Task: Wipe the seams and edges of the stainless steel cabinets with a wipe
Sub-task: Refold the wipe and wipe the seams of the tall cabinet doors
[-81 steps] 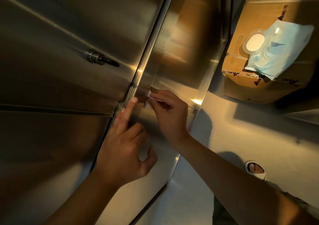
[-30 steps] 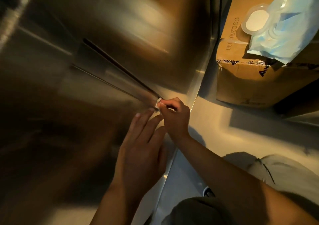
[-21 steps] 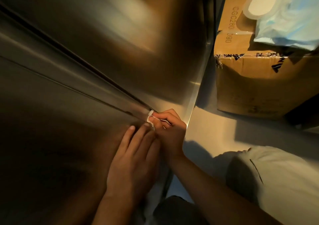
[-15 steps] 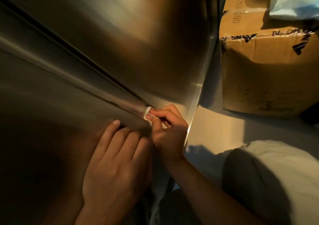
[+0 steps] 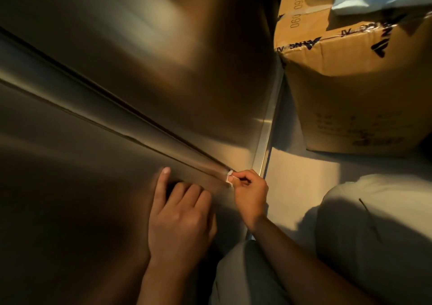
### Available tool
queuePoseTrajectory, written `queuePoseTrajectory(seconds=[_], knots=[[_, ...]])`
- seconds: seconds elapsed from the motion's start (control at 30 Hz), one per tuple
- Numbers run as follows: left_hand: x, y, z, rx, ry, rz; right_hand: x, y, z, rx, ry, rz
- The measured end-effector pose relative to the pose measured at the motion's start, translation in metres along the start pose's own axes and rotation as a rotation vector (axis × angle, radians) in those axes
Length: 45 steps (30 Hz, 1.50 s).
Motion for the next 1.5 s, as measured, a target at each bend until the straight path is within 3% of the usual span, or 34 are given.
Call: queuePoseTrajectory(seconds=[0.17,0.37,0.57,1.03,1.23,1.5], knots=[[0.001,-0.004,-0.001,-0.038,-0.011,-0.04,0.018,-0.011,0.034,-0.05,0.076,-0.064],[0.002,-0.003,0.001,0.143,0.055,-0.253,0.048,-0.03,0.131,-0.348,0.346,0.127],[0.003,-0.003,-0.001,0.084,0.006,-0.176,0.037,-0.029,0.104,-0.317,0.392,0.066],[0.011,-0.004,0.004,0.082,-0.038,-0.175,-0.028,0.007,-0.077,0.07,-0.293,-0.137],[0.013,-0.007,0.004,0.059,-0.044,-0.184,-0.03,0.006,-0.072,0.103,-0.309,-0.145],[0.013,-0.015,0.002,0.022,-0.011,-0.213,-0.001,-0.009,-0.001,0.038,-0.146,-0.094]])
Point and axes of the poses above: each hand's wrist, its own x-axis away from the middle knuckle, its own y-axis out of the back of the hand, z = x × y, the point moved 1 cm from there along -x, towards the middle knuckle, and after that the axes turned 2 degrees about -y, right-handed, at the moved point
